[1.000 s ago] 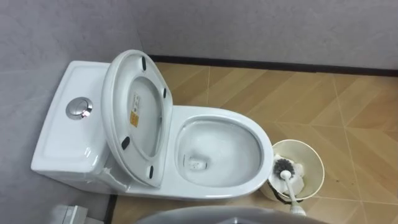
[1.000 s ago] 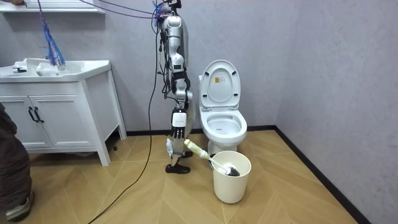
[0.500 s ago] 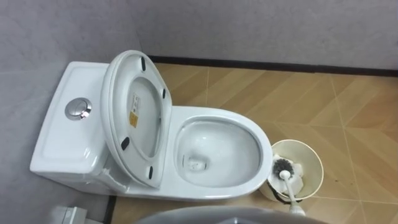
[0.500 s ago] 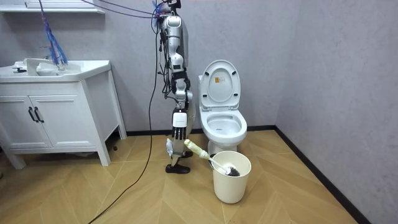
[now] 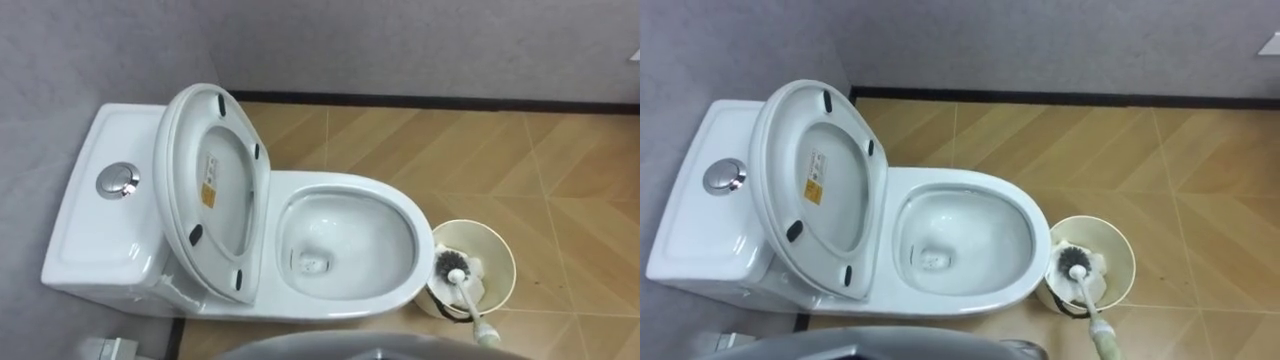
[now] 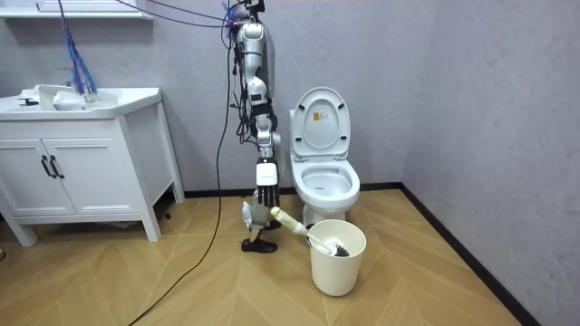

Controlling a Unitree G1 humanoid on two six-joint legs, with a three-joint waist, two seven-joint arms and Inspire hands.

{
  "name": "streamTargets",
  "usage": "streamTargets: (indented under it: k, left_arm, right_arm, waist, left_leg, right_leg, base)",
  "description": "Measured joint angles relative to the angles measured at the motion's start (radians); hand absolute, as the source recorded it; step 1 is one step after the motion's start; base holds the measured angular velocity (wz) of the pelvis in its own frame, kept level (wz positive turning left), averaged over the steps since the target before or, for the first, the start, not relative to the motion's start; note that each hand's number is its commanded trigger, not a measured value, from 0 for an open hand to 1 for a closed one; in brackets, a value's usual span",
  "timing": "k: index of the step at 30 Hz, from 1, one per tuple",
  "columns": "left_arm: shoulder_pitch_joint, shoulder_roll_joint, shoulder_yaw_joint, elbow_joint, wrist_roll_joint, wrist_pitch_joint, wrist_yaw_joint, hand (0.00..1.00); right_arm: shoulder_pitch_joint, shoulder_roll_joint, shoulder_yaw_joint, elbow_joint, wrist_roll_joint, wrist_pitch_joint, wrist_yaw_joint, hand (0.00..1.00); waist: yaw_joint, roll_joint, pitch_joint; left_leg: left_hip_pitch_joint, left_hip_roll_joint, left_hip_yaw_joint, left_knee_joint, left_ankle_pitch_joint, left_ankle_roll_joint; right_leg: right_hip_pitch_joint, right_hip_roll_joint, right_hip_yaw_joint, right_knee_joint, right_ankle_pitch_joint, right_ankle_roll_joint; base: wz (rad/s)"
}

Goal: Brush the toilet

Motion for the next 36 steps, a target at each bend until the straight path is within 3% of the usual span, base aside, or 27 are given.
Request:
streamTargets:
  k: [3, 5, 11, 16, 26, 36]
  left_arm:
    - [-0.025, 0.002, 0.000, 0.003, -0.008, -0.015, 0.014, 0.00]
    - [-0.041, 0.007, -0.002, 0.004, -0.013, -0.040, 0.034, 0.00]
    - [-0.068, 0.008, -0.033, 0.012, -0.032, -0.086, 0.085, 0.00]
    - [-0.092, 0.010, -0.050, 0.014, -0.052, -0.110, 0.100, 0.00]
    - [-0.106, 0.032, -0.051, 0.025, -0.188, -0.129, 0.101, 0.00]
    - [-0.105, 0.039, -0.053, 0.027, -0.188, -0.132, 0.101, 0.00]
  right_arm:
    - [-0.029, 0.000, 0.000, 0.002, 0.021, -0.014, -0.027, 0.00]
    - [-0.048, 0.000, 0.000, 0.006, 0.039, -0.030, -0.047, 0.00]
    - [-0.079, -0.003, 0.003, 0.015, 0.109, -0.057, -0.077, 0.00]
    - [-0.102, -0.002, 0.032, 0.023, 0.114, -0.058, -0.091, 0.00]
    - [-0.141, -0.004, 0.061, 0.052, 0.114, -0.058, -0.103, 0.00]
    - [-0.141, -0.009, 0.095, 0.074, 0.115, -0.064, -0.094, 0.00]
  waist:
    - [0.000, 0.006, -0.0035]
    - [0.000, 0.008, 0.0027]
    - [-0.003, 0.012, 0.0021]
    - [-0.001, 0.015, 0.0007]
    - [-0.001, 0.006, 0.0047]
    - [-0.002, 0.009, 0.0045]
  left_leg:
    - [-0.049, 0.004, -0.003, 0.022, 0.000, 0.000]
    - [-0.067, 0.008, -0.003, 0.027, 0.000, 0.000]
    - [-0.118, 0.014, 0.000, 0.028, 0.002, -0.002]
    - [-0.177, 0.014, -0.005, 0.045, 0.008, -0.001]
    - [-0.197, 0.014, -0.007, 0.047, 0.008, -0.001]
    - [-0.196, 0.014, -0.009, 0.046, 0.008, 0.000]
  right_leg:
    - [-0.042, 0.004, -0.009, 0.018, 0.006, -0.003]
    - [-0.064, 0.004, -0.011, 0.031, 0.008, -0.004]
    - [-0.121, 0.005, -0.012, 0.048, 0.010, -0.008]
    - [-0.170, 0.005, -0.023, 0.049, 0.013, -0.011]
    - [-0.185, 0.002, -0.038, 0.046, 0.013, -0.011]
    - [-0.184, 0.003, -0.041, 0.046, 0.014, -0.011]
  base:
    - [0.03]
    - [0.00]
    - [-0.03]
    - [0.05]
    - [0.01]
    - [0.00]
